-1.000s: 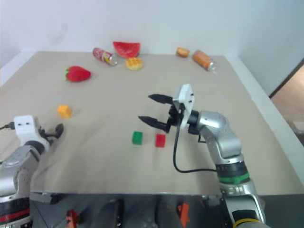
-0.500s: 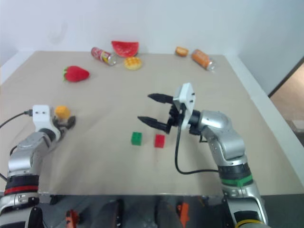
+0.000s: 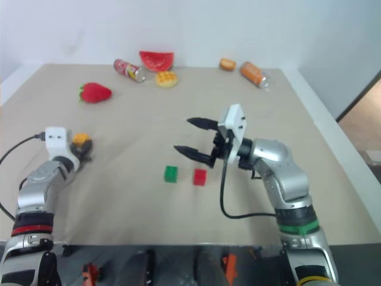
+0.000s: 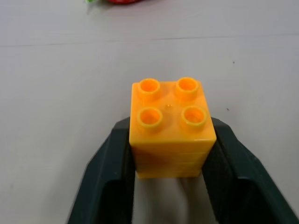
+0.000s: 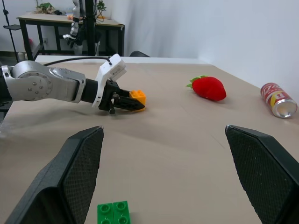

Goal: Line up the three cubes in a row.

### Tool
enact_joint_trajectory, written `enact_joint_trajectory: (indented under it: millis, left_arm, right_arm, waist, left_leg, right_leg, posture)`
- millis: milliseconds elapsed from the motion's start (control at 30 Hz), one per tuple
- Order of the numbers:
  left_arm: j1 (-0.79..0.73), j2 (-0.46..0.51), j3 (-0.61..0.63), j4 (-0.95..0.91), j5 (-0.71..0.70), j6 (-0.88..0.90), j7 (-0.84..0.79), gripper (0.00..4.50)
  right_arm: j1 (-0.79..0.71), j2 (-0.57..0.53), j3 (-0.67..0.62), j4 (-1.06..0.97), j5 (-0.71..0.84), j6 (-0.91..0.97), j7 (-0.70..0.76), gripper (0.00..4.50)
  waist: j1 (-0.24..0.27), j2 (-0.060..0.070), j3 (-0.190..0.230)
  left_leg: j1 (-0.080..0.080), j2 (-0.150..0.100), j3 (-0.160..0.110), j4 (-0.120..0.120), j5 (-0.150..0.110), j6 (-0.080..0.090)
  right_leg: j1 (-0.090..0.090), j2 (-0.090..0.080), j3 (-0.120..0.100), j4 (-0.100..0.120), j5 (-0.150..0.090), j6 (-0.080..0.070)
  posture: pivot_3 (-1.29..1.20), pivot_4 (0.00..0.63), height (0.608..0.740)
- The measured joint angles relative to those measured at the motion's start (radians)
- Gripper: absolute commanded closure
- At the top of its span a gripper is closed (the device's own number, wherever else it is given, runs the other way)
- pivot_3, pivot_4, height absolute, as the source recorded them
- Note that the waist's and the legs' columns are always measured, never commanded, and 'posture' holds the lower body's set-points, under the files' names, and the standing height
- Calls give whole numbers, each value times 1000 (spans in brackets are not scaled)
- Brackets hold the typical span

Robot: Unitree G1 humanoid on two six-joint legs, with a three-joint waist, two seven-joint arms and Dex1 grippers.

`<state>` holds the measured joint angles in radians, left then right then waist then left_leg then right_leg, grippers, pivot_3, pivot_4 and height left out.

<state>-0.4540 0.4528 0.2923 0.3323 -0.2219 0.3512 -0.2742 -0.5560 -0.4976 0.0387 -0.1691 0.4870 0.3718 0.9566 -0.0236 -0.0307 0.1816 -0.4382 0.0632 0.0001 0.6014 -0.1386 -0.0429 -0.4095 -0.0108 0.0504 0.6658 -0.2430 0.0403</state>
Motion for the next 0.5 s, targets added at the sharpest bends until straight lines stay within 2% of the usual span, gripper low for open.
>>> enact_joint_trajectory:
  millis: [100,200,333,500]
  left_arm:
    - [1,0,-1,0,-14,-1,-34,3168]
    - [32,28,-76,-9,-23,-107,-234,3168]
    - [40,62,-159,-15,-44,-244,-501,3168]
    - [19,104,-231,-8,-88,-359,-807,3168]
  right_arm:
    - [1,-2,0,0,1,3,0,175]
    - [57,-35,14,-33,0,24,22,175]
    - [171,-136,80,-84,-4,39,117,175]
    - [188,-195,44,-91,14,49,156,175]
  waist:
    - [0,0,0]
    - [6,0,0]
    - [4,0,0]
    - [-2,0,0]
  left_leg:
    - [0,0,0,0,0,0]
    - [-1,-1,0,0,0,0]
    - [-2,-2,1,0,-1,-1]
    - [1,-1,1,0,-1,-1]
  right_leg:
    - [0,0,0,0,0,0]
    - [0,-1,-1,0,-1,-1]
    - [0,-3,0,-1,-4,-5]
    - [0,-1,0,0,-4,-6]
  posture:
    - [0,150,740]
    - [0,150,740]
    - [0,150,740]
    - [0,150,740]
